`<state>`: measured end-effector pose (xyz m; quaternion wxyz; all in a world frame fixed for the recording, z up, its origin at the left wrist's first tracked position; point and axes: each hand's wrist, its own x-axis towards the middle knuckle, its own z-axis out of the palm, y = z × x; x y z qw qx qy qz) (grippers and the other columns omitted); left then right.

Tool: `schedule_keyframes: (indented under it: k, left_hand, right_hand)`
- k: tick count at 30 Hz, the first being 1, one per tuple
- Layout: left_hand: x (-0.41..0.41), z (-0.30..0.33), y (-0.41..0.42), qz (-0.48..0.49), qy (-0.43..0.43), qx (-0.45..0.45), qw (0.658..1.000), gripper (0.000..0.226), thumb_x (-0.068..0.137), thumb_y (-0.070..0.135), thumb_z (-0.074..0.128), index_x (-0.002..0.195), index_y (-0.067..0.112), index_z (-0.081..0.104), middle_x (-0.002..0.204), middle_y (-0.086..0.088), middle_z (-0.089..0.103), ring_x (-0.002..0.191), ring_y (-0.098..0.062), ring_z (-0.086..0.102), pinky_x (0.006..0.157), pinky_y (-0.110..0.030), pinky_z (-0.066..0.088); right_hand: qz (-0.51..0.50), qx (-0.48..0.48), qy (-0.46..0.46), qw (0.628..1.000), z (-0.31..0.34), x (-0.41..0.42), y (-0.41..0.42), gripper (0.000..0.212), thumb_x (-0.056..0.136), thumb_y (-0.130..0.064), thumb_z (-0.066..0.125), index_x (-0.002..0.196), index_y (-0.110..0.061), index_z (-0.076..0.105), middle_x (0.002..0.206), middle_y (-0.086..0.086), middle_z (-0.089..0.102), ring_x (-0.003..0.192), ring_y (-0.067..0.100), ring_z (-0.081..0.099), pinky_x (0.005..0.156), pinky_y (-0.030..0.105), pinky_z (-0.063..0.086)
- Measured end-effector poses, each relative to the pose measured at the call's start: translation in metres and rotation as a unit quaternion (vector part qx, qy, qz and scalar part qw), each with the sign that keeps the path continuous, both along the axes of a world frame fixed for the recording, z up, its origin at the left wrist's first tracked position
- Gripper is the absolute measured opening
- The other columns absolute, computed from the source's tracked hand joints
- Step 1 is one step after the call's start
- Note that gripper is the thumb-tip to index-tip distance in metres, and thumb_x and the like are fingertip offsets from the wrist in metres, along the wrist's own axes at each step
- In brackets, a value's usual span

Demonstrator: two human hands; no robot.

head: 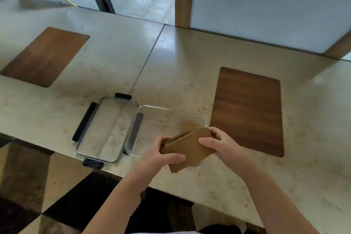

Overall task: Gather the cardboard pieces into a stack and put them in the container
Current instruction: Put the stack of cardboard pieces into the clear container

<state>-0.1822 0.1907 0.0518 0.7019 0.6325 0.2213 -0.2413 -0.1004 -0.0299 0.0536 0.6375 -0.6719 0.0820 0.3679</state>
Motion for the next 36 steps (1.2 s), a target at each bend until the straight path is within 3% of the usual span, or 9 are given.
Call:
schedule_keyframes:
  k: [3,8,13,16,19,24,28,33,36]
  left_hand:
    - [0.003,-0.002,0.049,0.062,0.042,0.012,0.997,0.096,0.051,0.042,0.094,0.134,0.017,0.052,0.13,-0.014,0.066,0.118,-0.039,0.07,0.098,-0.047,0.059]
    - [0.008,-0.015,0.059,0.178,0.099,-0.009,0.979,0.098,0.054,0.038,0.095,0.135,0.009,0.048,0.122,-0.01,0.07,0.108,-0.023,0.075,0.098,-0.038,0.062]
    - [0.022,-0.014,0.041,0.251,0.136,-0.022,0.958,0.106,0.045,0.048,0.094,0.132,0.006,0.051,0.121,-0.014,0.074,0.112,-0.03,0.074,0.103,-0.051,0.059]
    - [0.031,-0.011,0.042,0.212,0.147,0.028,0.966,0.079,0.068,0.042,0.094,0.125,0.008,0.051,0.119,-0.012,0.073,0.111,-0.028,0.073,0.102,-0.05,0.06]
    - [0.037,-0.007,0.057,0.021,0.113,0.195,0.974,0.073,0.074,0.063,0.077,0.125,0.011,0.065,0.12,-0.008,0.066,0.109,-0.028,0.072,0.099,-0.049,0.06]
    - [0.044,-0.007,0.071,-0.131,-0.042,0.53,0.837,0.063,0.09,0.068,0.064,0.128,0.018,0.064,0.119,-0.002,0.055,0.115,-0.024,0.06,0.095,-0.036,0.055]
    - [0.045,-0.029,0.082,-0.181,-0.124,0.557,0.801,0.092,0.104,0.062,0.05,0.171,0.01,0.014,0.178,-0.012,0.013,0.166,-0.027,0.011,0.132,-0.039,0.017]
    - [0.033,-0.06,0.091,-0.183,-0.179,0.507,0.823,0.084,0.112,0.05,0.041,0.17,0.013,-0.006,0.175,0.004,-0.018,0.162,-0.007,-0.014,0.123,-0.014,-0.016]
    - [0.03,-0.07,0.092,-0.158,-0.199,0.493,0.832,0.071,0.115,0.036,0.038,0.167,0.013,-0.005,0.172,0.008,-0.017,0.16,-0.004,-0.017,0.124,-0.01,-0.015]
  right_hand:
    - [-0.032,-0.003,0.048,0.998,-0.013,0.006,0.064,0.04,0.088,-0.03,0.082,0.118,-0.009,0.065,0.115,0.012,0.072,0.107,0.027,0.071,0.099,0.04,0.057]
    - [-0.117,0.036,0.101,0.987,-0.027,0.025,0.124,0.05,0.085,-0.027,0.084,0.124,-0.004,0.064,0.1,0.008,0.075,0.09,0.021,0.072,0.067,0.026,0.059]
    - [-0.162,0.079,0.209,0.961,-0.04,0.021,0.162,0.057,0.074,-0.041,0.09,0.118,-0.008,0.076,0.104,0.017,0.078,0.096,0.033,0.075,0.094,0.045,0.062]
    - [-0.158,0.092,0.224,0.957,-0.048,0.022,0.168,0.051,0.076,-0.043,0.088,0.112,-0.009,0.078,0.093,0.012,0.081,0.078,0.026,0.079,0.073,0.037,0.064]
    - [-0.167,0.097,0.233,0.953,-0.053,0.024,0.167,0.05,0.078,-0.04,0.087,0.115,-0.008,0.077,0.096,0.013,0.082,0.078,0.027,0.081,0.07,0.036,0.064]
    - [-0.19,0.089,0.232,0.95,-0.065,0.021,0.178,0.061,0.08,-0.038,0.086,0.127,-0.003,0.072,0.11,0.018,0.078,0.094,0.033,0.075,0.081,0.041,0.062]
    - [-0.248,0.069,0.229,0.939,-0.069,0.019,0.194,0.074,0.078,-0.034,0.09,0.139,-0.007,0.058,0.125,0.021,0.073,0.106,0.034,0.074,0.074,0.038,0.062]
    - [-0.256,0.033,0.192,0.947,-0.076,0.013,0.205,0.07,0.079,-0.034,0.09,0.136,-0.015,0.052,0.12,0.01,0.072,0.105,0.025,0.073,0.082,0.039,0.061]
    - [-0.241,-0.006,0.133,0.961,-0.081,0.007,0.215,0.074,0.073,-0.043,0.089,0.135,-0.018,0.057,0.124,0.004,0.071,0.111,0.021,0.071,0.093,0.038,0.06]
